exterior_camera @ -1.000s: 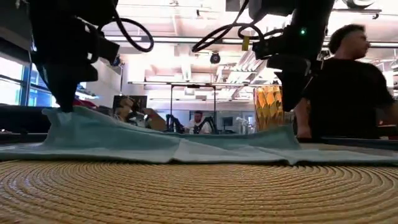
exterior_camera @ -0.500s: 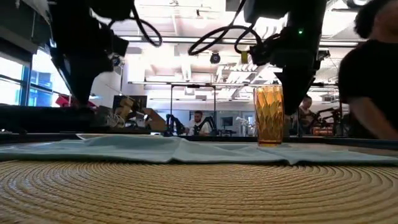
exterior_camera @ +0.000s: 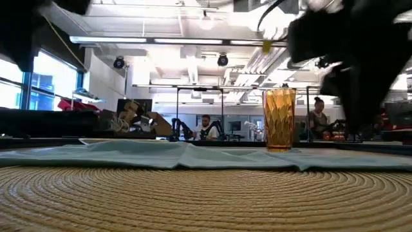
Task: Set table place
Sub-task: Fold the blue napkin
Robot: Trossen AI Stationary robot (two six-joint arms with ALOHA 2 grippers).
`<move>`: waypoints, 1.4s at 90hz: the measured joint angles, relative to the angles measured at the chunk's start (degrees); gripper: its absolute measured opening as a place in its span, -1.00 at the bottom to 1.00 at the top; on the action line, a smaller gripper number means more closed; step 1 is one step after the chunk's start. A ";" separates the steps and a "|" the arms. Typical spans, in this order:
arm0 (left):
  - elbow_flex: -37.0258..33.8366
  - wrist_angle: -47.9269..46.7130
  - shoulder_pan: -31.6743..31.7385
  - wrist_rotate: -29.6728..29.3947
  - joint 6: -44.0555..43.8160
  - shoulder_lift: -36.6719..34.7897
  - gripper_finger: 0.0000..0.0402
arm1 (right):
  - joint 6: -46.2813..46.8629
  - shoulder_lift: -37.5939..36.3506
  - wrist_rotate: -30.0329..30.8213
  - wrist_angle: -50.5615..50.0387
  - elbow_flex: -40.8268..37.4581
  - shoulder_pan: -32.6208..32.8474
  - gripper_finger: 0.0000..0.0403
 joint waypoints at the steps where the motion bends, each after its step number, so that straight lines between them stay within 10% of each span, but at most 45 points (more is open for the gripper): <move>1: 0.00 -0.05 -0.51 -0.04 0.05 0.29 -0.27 | 0.62 -0.01 0.35 0.29 -0.04 0.54 -0.26; 34: -0.04 4.30 -4.80 4.01 6.57 14.16 -0.40 | 17.45 0.92 13.60 -1.45 -0.52 5.43 -0.26; 59: 0.26 0.61 -3.08 10.15 12.45 22.29 -0.50 | 14.99 1.03 6.34 1.10 -0.47 3.61 -0.26; 81: 0.60 3.78 -2.25 8.56 17.44 21.94 -0.96 | 16.46 0.95 5.59 1.39 2.16 5.47 -0.26; 126: 7.35 -0.19 -0.27 7.24 26.83 6.88 -1.00 | 2.83 2.82 21.27 25.64 5.22 2.27 -0.26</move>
